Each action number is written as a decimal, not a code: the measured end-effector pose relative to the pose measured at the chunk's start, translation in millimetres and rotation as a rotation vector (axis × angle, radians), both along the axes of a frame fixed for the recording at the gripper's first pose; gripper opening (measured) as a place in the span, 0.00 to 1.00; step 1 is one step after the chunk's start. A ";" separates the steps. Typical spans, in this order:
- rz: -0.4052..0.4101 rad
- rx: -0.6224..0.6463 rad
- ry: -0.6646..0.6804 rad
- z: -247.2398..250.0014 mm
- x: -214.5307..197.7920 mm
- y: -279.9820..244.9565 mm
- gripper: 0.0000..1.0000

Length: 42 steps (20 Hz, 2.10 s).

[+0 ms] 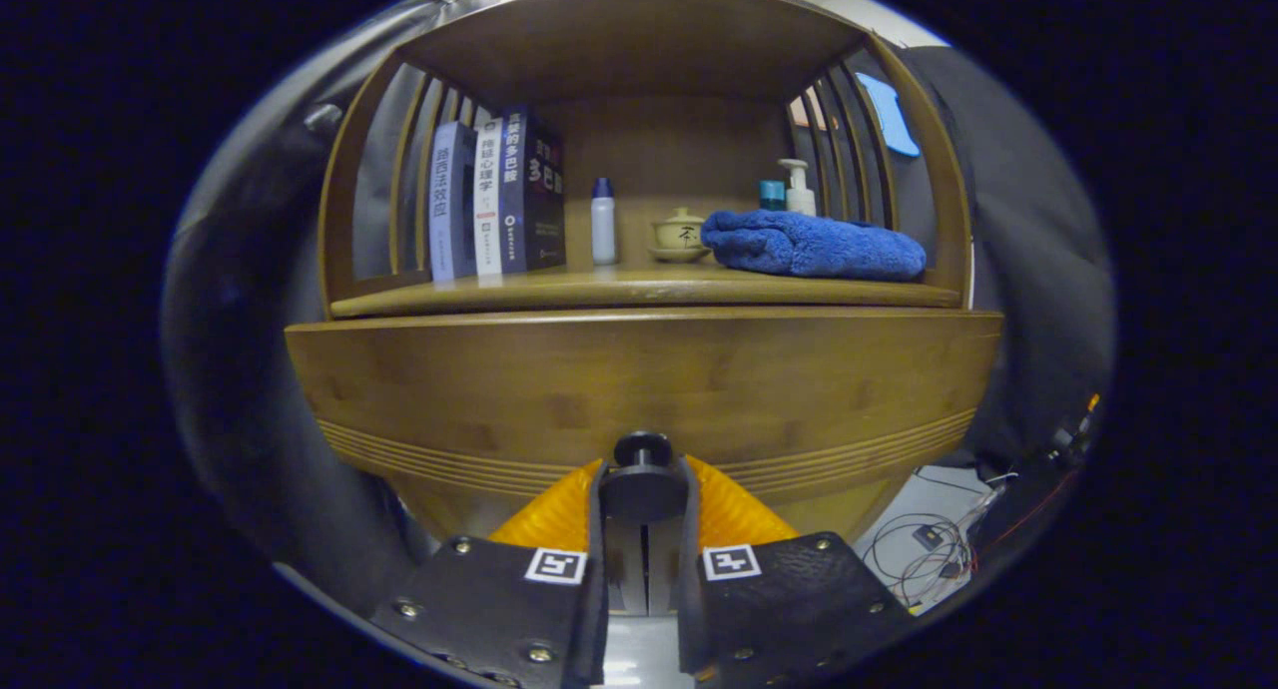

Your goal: Pull open the drawer, take out the items inside it, and place them on the countertop above the cabinet.

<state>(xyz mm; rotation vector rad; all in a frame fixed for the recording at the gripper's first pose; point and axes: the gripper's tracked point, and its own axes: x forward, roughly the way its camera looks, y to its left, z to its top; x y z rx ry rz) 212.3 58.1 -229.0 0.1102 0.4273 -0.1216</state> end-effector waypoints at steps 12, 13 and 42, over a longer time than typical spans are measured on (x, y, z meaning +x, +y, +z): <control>0.097 0.064 0.132 8.4 -105.4 14.1 0.28; 0.099 0.074 0.134 10.2 -111.2 16.4 0.28; 0.317 -0.024 0.355 54.6 39.8 8.4 0.41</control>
